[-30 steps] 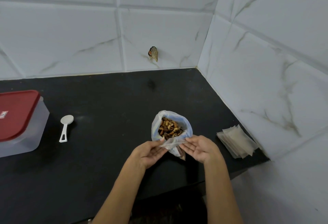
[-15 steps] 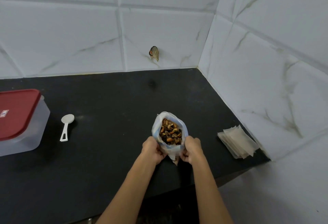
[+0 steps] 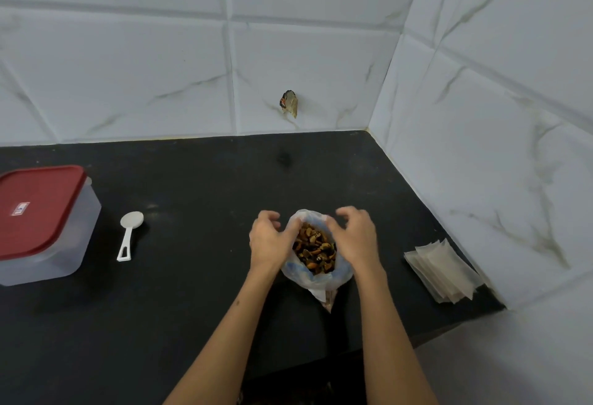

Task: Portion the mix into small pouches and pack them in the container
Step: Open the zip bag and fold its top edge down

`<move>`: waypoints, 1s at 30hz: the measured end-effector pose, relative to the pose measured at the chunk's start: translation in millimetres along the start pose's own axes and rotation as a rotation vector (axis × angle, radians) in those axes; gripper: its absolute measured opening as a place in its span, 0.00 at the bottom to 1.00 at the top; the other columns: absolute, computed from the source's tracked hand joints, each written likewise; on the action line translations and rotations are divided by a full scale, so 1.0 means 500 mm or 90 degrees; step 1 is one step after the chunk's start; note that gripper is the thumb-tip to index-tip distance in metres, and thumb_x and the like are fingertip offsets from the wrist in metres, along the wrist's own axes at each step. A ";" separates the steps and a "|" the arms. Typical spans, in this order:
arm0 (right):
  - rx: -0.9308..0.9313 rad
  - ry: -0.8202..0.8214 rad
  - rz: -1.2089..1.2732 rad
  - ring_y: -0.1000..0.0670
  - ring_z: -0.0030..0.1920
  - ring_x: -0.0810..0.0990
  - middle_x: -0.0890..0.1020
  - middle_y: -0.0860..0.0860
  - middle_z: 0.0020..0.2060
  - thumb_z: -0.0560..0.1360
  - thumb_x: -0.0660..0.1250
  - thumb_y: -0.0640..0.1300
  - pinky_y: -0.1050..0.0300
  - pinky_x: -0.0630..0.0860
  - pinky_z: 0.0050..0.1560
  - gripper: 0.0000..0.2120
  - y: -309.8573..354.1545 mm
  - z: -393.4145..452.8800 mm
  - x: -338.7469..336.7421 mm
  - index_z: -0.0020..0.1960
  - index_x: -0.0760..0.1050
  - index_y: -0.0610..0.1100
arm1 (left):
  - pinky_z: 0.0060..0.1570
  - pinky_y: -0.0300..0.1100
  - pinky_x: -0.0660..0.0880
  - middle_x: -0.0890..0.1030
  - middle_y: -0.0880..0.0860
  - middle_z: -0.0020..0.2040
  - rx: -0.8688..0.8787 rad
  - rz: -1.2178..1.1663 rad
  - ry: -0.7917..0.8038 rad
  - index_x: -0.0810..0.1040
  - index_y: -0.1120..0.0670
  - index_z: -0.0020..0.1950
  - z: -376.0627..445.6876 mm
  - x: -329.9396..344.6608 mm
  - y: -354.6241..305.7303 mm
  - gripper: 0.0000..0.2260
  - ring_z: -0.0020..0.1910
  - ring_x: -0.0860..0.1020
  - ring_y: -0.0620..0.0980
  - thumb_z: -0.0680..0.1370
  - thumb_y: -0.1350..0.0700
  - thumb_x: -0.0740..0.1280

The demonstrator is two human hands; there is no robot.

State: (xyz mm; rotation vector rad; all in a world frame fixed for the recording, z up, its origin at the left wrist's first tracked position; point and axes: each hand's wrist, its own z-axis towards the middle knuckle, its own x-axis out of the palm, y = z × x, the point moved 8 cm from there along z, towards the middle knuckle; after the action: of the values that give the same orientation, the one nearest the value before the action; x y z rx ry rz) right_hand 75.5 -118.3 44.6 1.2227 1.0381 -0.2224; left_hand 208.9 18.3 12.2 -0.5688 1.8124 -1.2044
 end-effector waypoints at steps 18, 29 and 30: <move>0.205 0.227 0.309 0.40 0.46 0.79 0.80 0.35 0.43 0.79 0.63 0.48 0.51 0.76 0.49 0.22 -0.033 0.099 0.130 0.52 0.77 0.27 | 0.49 0.47 0.72 0.79 0.58 0.47 -0.211 -0.082 0.104 0.77 0.63 0.55 0.096 0.096 0.022 0.17 0.49 0.78 0.55 0.82 0.50 0.58; 0.418 0.193 0.176 0.45 0.51 0.78 0.76 0.41 0.54 0.71 0.72 0.56 0.50 0.81 0.44 0.35 -0.103 -0.021 0.017 0.68 0.65 0.37 | 0.34 0.43 0.78 0.80 0.58 0.53 -0.323 -0.070 0.134 0.73 0.63 0.61 0.010 0.013 0.084 0.41 0.47 0.80 0.54 0.63 0.33 0.74; 0.429 0.213 0.227 0.46 0.48 0.79 0.78 0.41 0.53 0.72 0.73 0.52 0.53 0.81 0.38 0.31 -0.105 -0.037 0.020 0.66 0.66 0.36 | 0.34 0.44 0.79 0.80 0.58 0.52 -0.355 -0.103 0.193 0.72 0.63 0.60 -0.010 0.021 0.091 0.36 0.46 0.80 0.53 0.65 0.38 0.77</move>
State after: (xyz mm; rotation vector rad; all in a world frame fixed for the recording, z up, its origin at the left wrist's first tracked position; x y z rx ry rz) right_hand 37.4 -119.0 3.0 2.0865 1.0378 -0.0878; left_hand 203.1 32.8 -32.3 -0.8957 2.4224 -0.9139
